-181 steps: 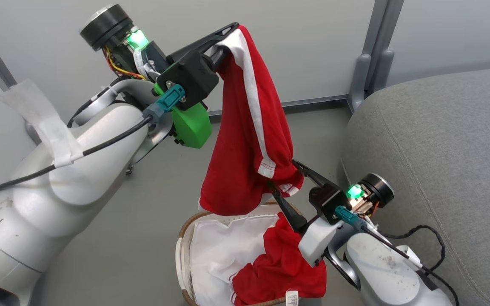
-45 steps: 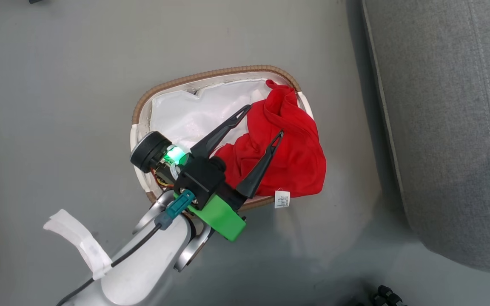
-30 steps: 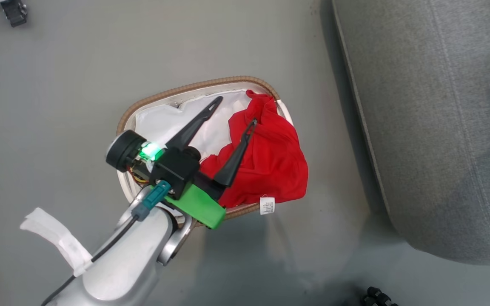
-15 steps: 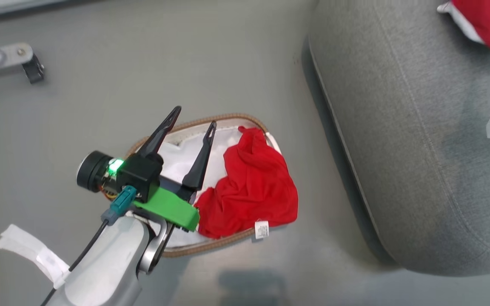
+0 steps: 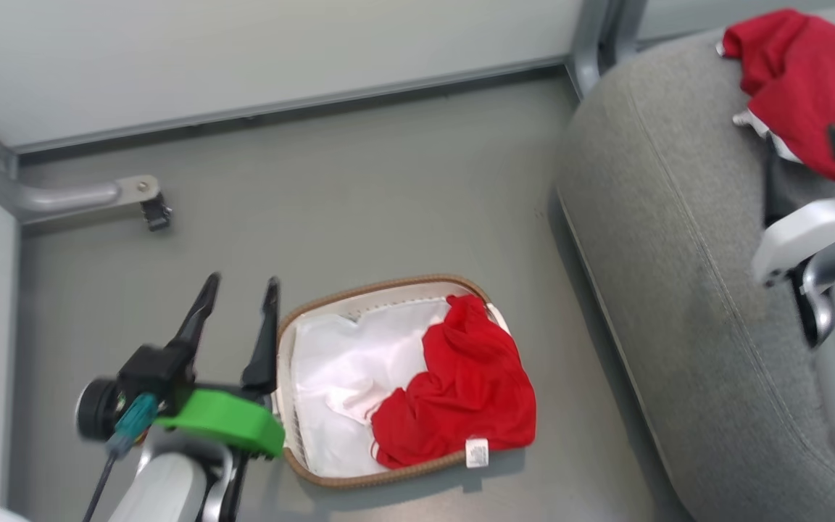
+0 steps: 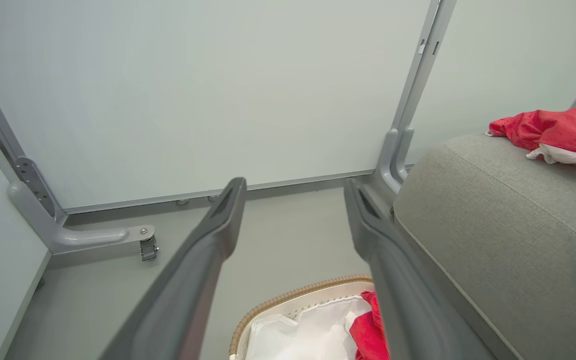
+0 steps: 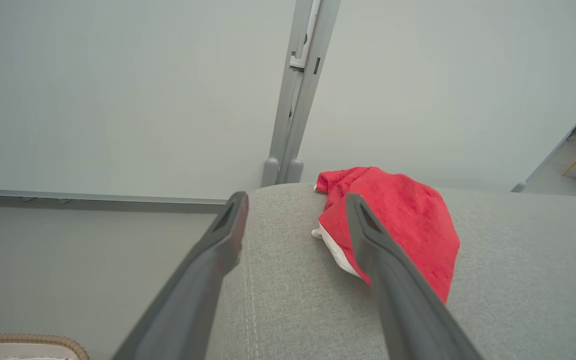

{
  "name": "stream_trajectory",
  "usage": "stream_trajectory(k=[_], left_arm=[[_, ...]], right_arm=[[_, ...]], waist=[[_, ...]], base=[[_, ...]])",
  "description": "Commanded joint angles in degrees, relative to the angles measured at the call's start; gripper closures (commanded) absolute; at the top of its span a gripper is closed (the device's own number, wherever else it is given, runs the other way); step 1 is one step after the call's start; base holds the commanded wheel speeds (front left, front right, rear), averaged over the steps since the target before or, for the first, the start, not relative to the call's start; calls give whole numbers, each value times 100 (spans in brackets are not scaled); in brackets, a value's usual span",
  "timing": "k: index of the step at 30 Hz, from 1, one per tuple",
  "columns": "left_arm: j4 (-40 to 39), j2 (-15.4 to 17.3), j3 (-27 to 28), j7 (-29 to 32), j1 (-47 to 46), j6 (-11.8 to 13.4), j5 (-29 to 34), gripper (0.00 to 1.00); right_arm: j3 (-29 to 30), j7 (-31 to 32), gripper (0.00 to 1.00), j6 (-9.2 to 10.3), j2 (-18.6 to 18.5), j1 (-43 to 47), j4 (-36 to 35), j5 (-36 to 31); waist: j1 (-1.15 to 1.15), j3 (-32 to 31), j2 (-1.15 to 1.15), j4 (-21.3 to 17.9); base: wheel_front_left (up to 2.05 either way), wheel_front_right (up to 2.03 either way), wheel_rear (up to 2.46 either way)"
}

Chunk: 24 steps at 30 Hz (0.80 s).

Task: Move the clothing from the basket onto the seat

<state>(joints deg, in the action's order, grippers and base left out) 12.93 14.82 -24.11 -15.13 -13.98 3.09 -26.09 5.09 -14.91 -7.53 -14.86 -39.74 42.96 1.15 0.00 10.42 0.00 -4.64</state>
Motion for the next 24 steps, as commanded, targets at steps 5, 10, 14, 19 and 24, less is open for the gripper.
stream_trajectory(k=[5, 10, 14, 19, 24], left_arm=[[-89, -157, 712, -2, 801, 83, 136, 0], [-149, -380, 1147, -2, 1331, -20, 337, 0], [-173, -536, 1365, -2, 1662, -128, 474, 0], [-302, -718, 1615, -2, 2005, -233, 627, 0], [-395, -817, 1837, -2, 2214, -306, 731, 0]], right_arm=[[-202, -29, 0, 8, 447, 792, -517, 38], [-245, -34, 0, 8, 843, 1583, -1130, 67], [-321, -35, 0, 8, 1071, 2229, -1656, -104], [-404, -35, 0, 8, 1177, 2945, -2120, 21], [-699, -36, 0, 8, 1184, 3344, -2290, 511]], waist=[[0, -666, 0, 590], [0, -878, 0, 797], [0, -1028, 0, 845], [0, -1129, 0, 817], [0, -1201, 0, 688]], base=[[0, 0, 0], [0, 0, 0], [0, 0, 0], [0, 0, 0], [0, 0, 0]])
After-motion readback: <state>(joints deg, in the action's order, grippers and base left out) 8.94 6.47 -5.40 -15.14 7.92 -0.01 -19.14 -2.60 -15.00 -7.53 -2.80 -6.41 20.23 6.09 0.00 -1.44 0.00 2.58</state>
